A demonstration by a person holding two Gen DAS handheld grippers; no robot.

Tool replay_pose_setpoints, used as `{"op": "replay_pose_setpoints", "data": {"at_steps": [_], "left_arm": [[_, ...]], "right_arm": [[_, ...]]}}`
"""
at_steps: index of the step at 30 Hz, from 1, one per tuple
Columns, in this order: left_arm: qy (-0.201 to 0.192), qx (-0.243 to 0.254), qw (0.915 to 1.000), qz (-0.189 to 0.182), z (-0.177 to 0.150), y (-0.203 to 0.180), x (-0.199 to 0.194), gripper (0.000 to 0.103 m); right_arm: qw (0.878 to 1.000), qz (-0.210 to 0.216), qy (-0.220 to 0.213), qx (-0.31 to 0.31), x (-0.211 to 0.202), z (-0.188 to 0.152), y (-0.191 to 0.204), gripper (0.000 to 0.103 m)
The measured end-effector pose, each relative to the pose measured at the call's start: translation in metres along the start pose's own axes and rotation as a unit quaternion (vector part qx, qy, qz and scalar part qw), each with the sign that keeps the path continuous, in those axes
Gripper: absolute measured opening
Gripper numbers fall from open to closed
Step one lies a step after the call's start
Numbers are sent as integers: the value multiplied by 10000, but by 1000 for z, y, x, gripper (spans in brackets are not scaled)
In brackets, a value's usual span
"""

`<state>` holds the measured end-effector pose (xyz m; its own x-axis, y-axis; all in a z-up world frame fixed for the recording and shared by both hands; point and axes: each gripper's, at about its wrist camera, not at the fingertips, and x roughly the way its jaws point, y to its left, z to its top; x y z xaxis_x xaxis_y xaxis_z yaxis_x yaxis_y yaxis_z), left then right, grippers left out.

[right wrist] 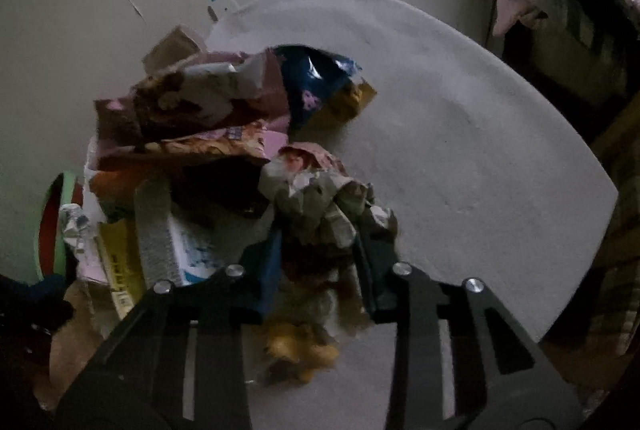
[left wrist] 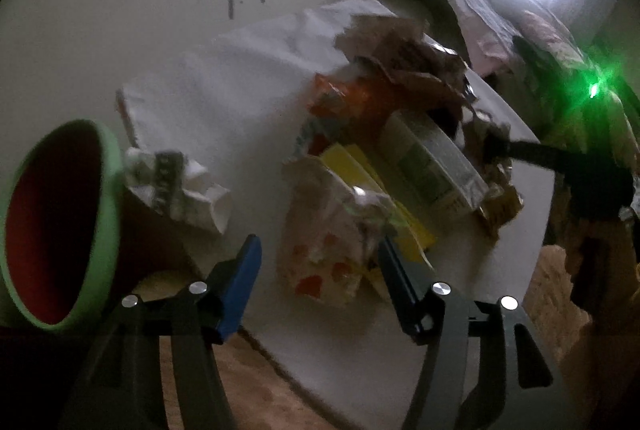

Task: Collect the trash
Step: 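Grasp the paper cup with the left tool while the right tool grasps crumpled paper, then carry both items to the green bucket and open both tools over it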

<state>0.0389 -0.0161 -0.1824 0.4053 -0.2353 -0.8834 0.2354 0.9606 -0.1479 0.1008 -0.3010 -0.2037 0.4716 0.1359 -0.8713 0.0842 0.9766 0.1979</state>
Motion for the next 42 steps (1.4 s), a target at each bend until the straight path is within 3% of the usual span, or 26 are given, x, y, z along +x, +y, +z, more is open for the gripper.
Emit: {"op": "replay_pose_setpoints", "data": {"at_steps": [5, 10, 12, 14, 18, 25, 32, 42], "left_arm": [[18, 300, 9995, 124, 0, -12, 11, 58], [186, 249, 9994, 116, 2, -10, 25, 56], [261, 165, 9995, 70, 0, -7, 28, 40], [294, 112, 9995, 39, -2, -5, 29, 34], [101, 175, 9998, 34, -3, -6, 15, 31], [-712, -71, 9973, 154, 6, 16, -43, 31], [-1258, -824, 9849, 853, 4, 90, -82, 31], [-1143, -1861, 9658, 1397, -35, 186, -87, 31]], "right_arm": [[9994, 150, -302, 16, -24, -9, 3, 30], [9982, 195, -556, 76, -48, -20, 4, 30], [9977, 225, -632, 116, -58, -20, 4, 30], [9970, 221, -729, 101, -67, -24, 7, 30], [9954, 178, -942, -41, -87, -26, 19, 30], [9899, 328, -1299, -454, -120, -19, 57, 30], [9856, 845, -1121, -942, -113, -12, 121, 30], [9674, 1815, -224, -1749, -41, -16, 266, 30]]}}
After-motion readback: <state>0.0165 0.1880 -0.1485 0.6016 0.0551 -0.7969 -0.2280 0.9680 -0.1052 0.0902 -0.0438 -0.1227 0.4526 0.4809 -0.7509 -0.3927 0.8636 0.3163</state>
